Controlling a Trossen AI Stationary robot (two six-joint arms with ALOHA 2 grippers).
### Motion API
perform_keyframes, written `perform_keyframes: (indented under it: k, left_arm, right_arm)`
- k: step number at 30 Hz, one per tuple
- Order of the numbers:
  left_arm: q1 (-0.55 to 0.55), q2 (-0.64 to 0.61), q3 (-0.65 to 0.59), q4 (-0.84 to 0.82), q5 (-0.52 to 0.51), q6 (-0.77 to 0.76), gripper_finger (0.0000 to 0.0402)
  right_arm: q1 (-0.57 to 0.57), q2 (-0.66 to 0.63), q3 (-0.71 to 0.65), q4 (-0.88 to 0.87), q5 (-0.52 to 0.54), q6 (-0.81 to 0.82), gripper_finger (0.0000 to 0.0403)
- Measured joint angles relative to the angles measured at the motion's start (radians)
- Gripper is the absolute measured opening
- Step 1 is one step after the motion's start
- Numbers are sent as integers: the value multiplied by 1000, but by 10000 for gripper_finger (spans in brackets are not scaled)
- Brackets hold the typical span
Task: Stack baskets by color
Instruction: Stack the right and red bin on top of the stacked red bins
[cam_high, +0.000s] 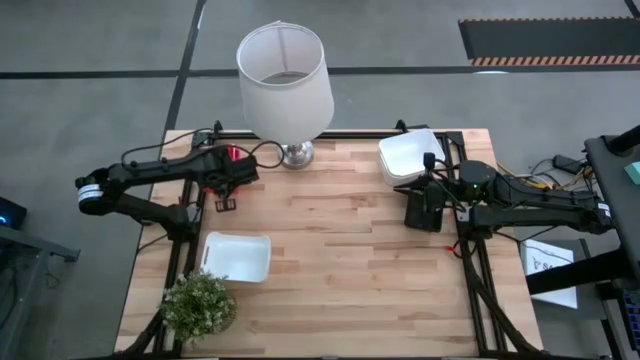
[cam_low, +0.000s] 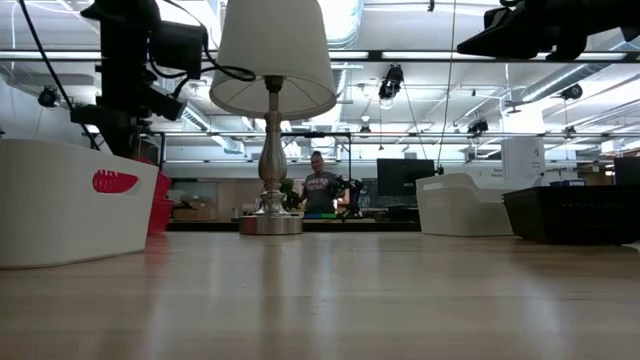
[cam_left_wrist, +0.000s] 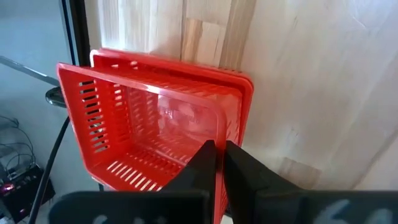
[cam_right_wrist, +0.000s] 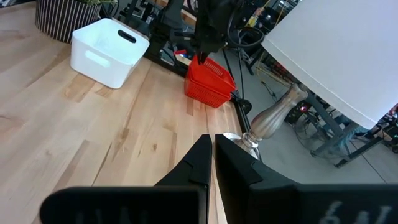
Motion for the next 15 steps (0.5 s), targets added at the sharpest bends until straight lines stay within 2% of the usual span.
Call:
perform_keyframes:
  k: [6, 15]
  left_arm:
    - [0, 0, -50, 51, 0, 0, 4]
    - [0, 1, -55, 58, 0, 0, 42]
  right_arm:
    - [0, 0, 0, 0, 0, 0, 12]
    - [0, 0, 0, 1, 0, 0, 12]
